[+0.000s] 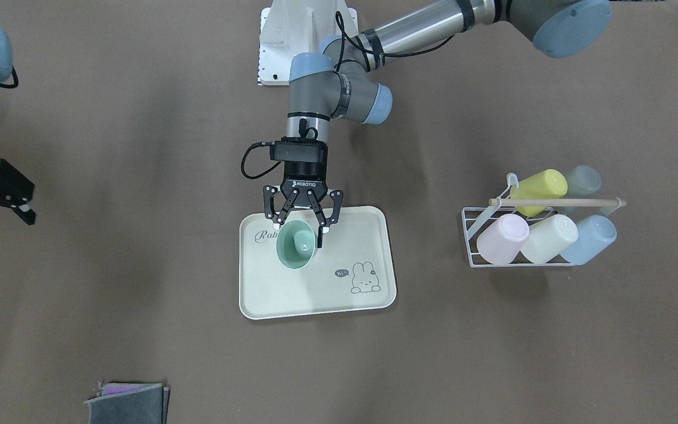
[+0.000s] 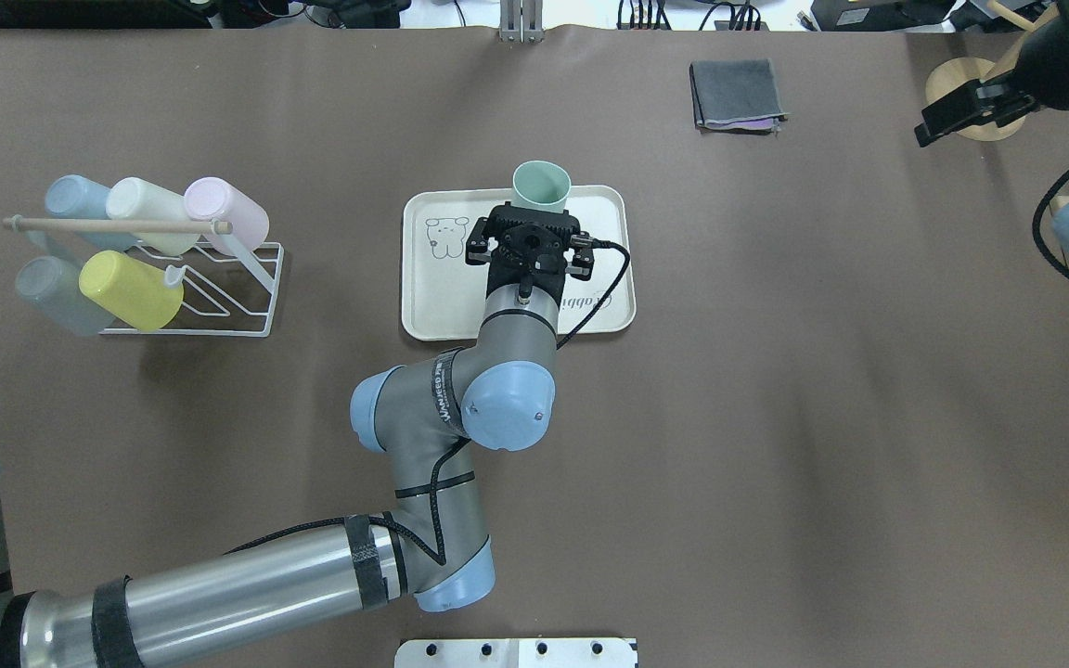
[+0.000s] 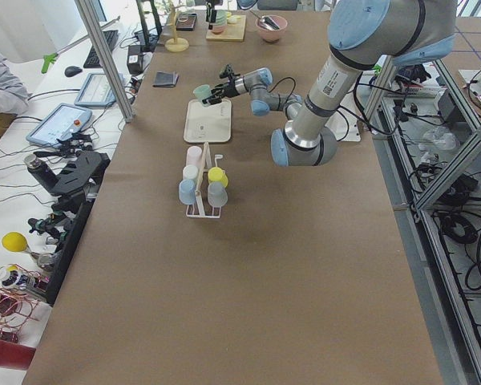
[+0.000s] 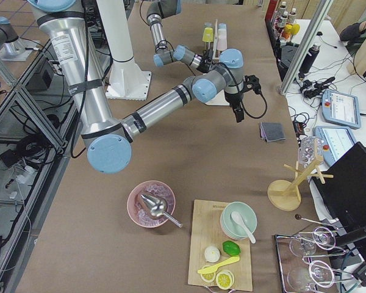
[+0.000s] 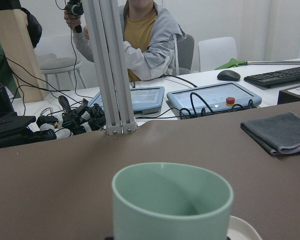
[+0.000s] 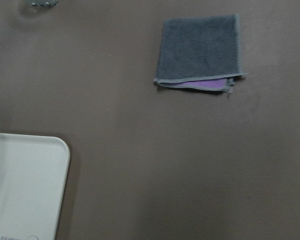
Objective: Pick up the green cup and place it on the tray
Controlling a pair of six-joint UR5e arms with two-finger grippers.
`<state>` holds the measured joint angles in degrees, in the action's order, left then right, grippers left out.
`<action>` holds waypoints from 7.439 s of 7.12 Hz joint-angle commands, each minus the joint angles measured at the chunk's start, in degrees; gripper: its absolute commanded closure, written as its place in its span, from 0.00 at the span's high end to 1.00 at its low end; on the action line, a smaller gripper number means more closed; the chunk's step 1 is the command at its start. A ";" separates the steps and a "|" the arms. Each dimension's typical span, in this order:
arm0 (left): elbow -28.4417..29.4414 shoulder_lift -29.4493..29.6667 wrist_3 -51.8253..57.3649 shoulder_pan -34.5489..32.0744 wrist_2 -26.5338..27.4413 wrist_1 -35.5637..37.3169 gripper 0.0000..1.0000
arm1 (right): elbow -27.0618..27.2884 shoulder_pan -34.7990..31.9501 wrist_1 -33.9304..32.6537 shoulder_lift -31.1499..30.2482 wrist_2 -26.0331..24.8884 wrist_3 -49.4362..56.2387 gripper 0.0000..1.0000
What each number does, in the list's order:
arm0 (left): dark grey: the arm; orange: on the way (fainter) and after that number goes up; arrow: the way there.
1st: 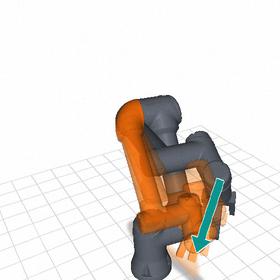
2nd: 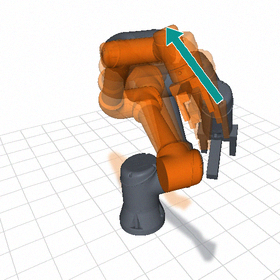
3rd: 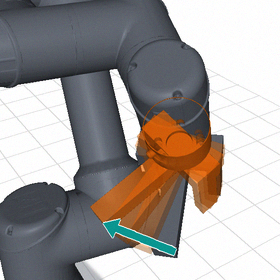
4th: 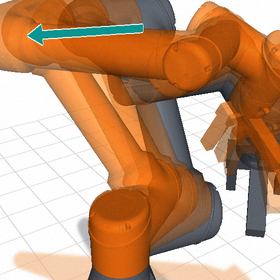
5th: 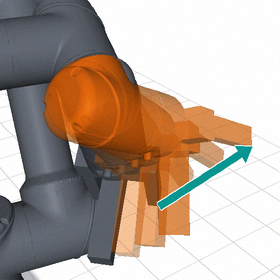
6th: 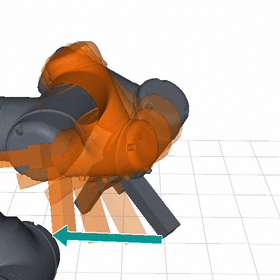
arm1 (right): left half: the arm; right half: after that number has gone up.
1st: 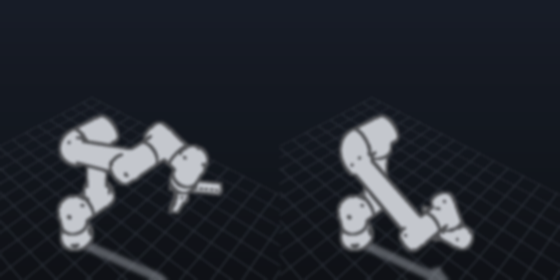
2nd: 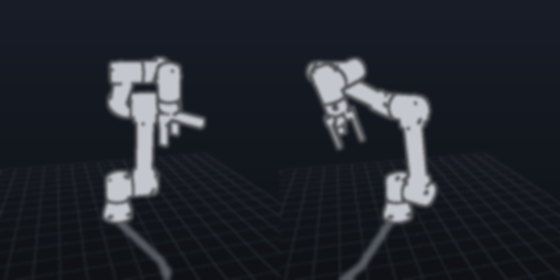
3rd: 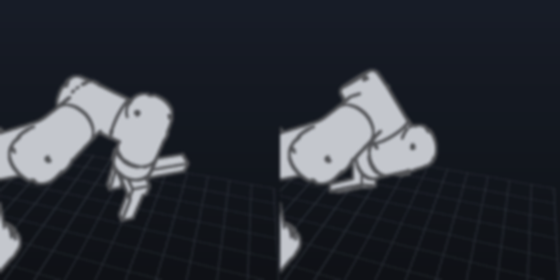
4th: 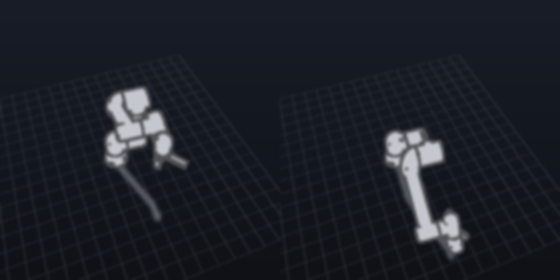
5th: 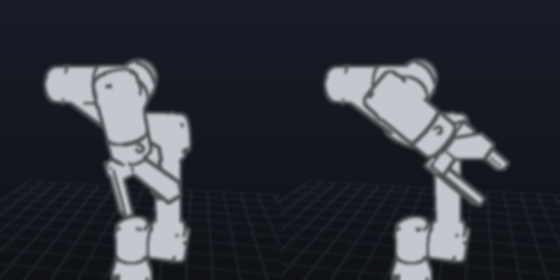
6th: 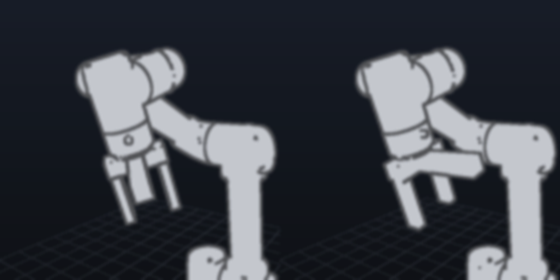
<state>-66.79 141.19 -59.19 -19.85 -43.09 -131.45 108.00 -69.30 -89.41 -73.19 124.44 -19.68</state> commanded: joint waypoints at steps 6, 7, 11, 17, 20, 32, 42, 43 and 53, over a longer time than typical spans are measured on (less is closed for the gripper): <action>9.22 0.14 -4.62 -0.02 1.16 -7.59 0.07 | -2.04 -19.20 -11.40 -15.94 3.43 14.14 1.00; 9.39 0.14 -4.62 0.07 1.16 -7.59 0.07 | -3.13 -19.11 -11.48 -14.89 3.70 13.45 1.00; 9.31 -0.21 -6.29 0.86 1.16 -8.74 0.29 | -11.04 -19.20 -6.34 -15.66 8.53 10.28 1.00; 8.35 -1.70 -6.29 2.71 3.09 -12.14 0.98 | -11.58 -19.03 -3.75 -16.55 8.45 10.80 1.00; 3.88 -4.25 -5.68 3.67 3.10 -13.57 0.98 | -11.58 -19.03 -3.66 -16.46 8.36 10.45 1.00; -34.72 -26.22 8.21 -27.10 -50.25 7.45 0.98 | -11.14 -19.03 -3.66 -16.55 8.45 10.54 1.00; -26.82 -55.31 63.40 -70.14 -90.34 34.77 0.98 | -10.44 -19.11 -3.66 -17.25 8.62 10.63 1.00; -26.12 -55.84 63.41 -70.76 -90.33 35.29 0.98 | -10.44 -19.11 -3.66 -17.25 8.62 10.63 1.00; -26.99 -57.87 62.79 -72.35 -93.32 37.05 0.98 | -10.35 -19.20 -3.66 -17.25 8.62 10.54 1.00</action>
<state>-93.67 83.49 3.63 -92.13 -136.42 -94.39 97.62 -88.47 -93.08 -90.44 133.03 -9.14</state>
